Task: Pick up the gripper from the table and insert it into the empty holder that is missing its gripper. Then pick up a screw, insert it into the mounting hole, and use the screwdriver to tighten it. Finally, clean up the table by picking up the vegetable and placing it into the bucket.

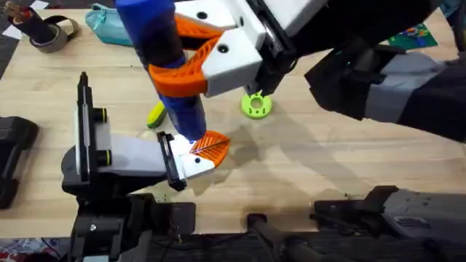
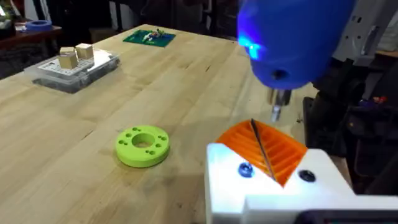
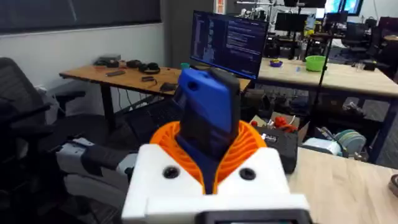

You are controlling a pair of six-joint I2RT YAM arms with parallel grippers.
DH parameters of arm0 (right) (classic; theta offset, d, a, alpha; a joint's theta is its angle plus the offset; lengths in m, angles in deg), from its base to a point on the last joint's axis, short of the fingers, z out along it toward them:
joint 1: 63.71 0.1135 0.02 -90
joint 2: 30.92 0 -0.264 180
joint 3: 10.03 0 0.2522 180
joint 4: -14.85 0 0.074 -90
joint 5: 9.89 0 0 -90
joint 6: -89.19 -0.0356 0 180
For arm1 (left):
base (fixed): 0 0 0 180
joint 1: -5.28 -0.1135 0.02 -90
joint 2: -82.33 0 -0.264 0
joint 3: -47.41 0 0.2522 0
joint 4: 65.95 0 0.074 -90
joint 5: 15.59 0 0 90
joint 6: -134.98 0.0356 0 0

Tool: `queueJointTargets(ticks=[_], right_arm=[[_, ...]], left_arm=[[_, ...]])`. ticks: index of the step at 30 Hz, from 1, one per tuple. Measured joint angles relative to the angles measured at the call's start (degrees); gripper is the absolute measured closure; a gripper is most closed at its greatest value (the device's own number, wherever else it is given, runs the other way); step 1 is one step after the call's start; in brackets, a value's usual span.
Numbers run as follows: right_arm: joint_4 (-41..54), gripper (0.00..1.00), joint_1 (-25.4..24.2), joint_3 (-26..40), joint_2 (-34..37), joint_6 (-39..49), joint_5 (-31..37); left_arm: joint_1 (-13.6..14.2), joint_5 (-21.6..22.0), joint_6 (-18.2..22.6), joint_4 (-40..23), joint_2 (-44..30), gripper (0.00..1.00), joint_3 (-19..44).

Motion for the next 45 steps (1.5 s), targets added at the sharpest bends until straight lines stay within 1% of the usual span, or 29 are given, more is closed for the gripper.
queueJointTargets(ticks=[18,26,45], right_arm=[[-0.04,0.954,1.38,0.00,0.04,0.48,2.95],[-0.13,0.955,1.44,0.00,0.07,2.18,3.21],[-0.19,0.955,1.49,-1.20,0.33,2.82,3.49]], left_arm=[[0.00,0.00,0.00,0.00,0.00,0.987,0.00],[0.00,0.00,-0.02,0.00,0.00,0.987,0.00],[0.00,0.00,-0.02,0.00,0.00,0.987,0.00]])
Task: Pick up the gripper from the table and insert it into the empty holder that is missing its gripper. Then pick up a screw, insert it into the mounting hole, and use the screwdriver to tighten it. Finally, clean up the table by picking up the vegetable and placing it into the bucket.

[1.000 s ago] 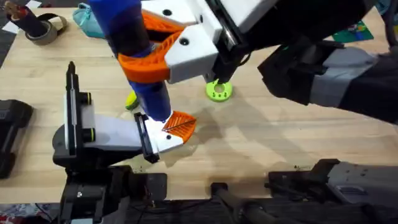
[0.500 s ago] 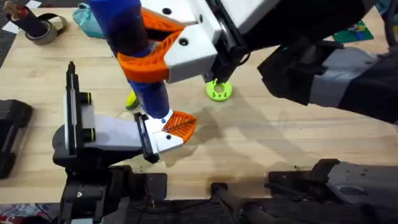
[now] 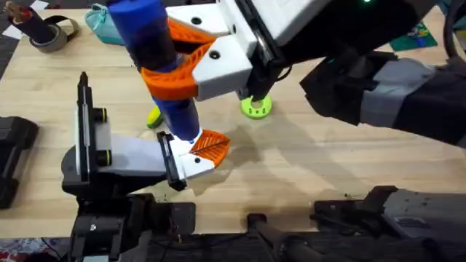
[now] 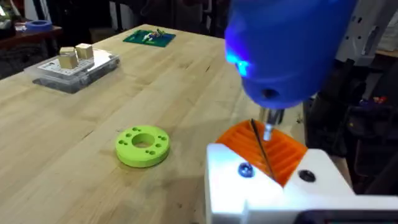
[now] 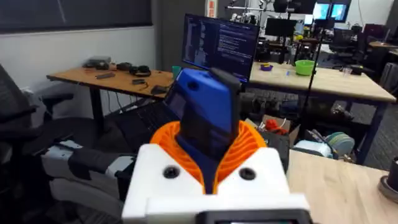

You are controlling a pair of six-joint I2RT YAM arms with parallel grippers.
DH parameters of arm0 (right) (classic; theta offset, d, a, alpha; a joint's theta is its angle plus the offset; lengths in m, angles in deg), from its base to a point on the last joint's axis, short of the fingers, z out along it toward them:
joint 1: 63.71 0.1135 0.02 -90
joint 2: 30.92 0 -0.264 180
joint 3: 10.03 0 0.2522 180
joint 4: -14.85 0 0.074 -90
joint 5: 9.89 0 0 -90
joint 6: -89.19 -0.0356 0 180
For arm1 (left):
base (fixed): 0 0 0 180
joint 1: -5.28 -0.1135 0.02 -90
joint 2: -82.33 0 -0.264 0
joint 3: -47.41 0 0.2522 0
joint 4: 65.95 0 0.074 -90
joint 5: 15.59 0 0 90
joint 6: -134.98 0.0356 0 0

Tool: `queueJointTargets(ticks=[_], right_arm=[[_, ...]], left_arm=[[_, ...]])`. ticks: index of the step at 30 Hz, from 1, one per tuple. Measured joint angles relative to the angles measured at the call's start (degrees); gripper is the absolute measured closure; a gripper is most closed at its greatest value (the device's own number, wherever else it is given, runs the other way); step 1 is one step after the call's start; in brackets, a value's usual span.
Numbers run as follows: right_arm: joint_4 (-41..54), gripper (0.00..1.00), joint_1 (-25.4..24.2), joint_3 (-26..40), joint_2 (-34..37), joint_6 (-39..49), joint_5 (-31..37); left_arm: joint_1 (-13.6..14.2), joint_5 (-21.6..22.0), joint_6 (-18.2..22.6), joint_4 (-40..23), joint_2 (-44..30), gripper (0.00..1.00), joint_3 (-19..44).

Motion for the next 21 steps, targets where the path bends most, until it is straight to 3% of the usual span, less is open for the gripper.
queueJointTargets(ticks=[21], right_arm=[[-2.45,0.955,0.52,-1.75,1.52,1.17,1.47]], left_arm=[[0.00,0.00,0.00,0.00,0.00,0.987,0.00]])
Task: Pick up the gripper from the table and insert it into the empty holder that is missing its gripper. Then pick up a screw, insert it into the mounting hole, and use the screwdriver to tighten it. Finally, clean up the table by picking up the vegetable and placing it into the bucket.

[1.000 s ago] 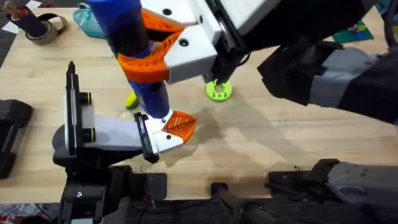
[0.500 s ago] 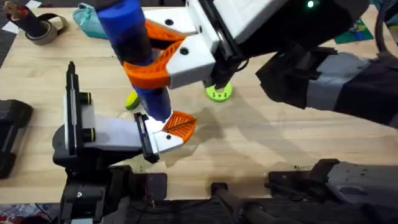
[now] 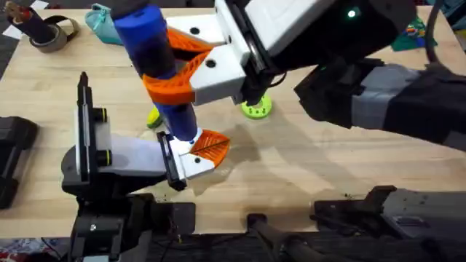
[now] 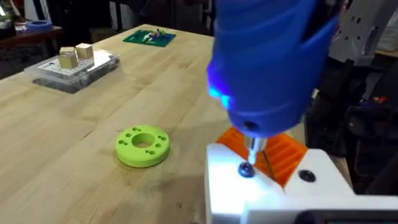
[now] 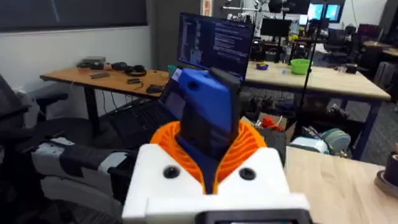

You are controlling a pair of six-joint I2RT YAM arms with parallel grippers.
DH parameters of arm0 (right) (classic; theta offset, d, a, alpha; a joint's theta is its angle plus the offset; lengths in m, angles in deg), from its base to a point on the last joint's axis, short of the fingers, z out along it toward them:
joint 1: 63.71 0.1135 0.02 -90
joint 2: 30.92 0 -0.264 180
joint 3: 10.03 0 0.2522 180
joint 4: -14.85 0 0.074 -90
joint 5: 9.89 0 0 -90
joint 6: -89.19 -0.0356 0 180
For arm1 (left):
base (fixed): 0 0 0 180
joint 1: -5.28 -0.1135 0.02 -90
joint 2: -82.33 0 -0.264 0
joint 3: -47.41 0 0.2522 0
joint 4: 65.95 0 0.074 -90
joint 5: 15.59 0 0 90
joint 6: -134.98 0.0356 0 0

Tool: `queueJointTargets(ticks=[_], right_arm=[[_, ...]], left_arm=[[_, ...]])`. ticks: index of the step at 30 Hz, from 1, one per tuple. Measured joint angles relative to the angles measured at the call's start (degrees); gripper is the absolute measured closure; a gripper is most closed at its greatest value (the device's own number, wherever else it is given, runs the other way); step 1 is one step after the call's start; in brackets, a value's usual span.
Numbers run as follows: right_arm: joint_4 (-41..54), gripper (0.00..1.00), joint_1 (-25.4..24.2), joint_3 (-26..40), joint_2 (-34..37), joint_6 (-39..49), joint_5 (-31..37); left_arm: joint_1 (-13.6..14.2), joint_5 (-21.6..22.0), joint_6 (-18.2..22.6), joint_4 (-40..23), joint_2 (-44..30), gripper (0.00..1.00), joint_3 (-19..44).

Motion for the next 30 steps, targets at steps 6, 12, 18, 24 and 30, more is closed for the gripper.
queueJointTargets(ticks=[6,12,18,24,30], right_arm=[[0.16,0.954,0.00,-0.11,0.36,-0.01,0.20],[0.16,0.954,0.00,-0.12,0.36,-0.01,0.20],[0.15,0.954,0.00,-0.12,0.37,0.56,0.20],[0.15,0.953,0.00,-0.12,0.36,1.24,0.20],[0.22,0.953,0.00,-0.14,0.36,1.23,0.17]], left_arm=[[0.00,0.00,0.01,0.00,0.00,0.987,0.00],[0.00,0.00,-0.01,0.00,0.00,0.987,0.00],[0.00,0.00,-0.01,0.00,0.00,0.987,0.00],[0.00,0.00,-0.01,0.00,0.00,0.987,0.00],[0.00,0.00,0.00,0.00,0.00,0.987,0.00]])
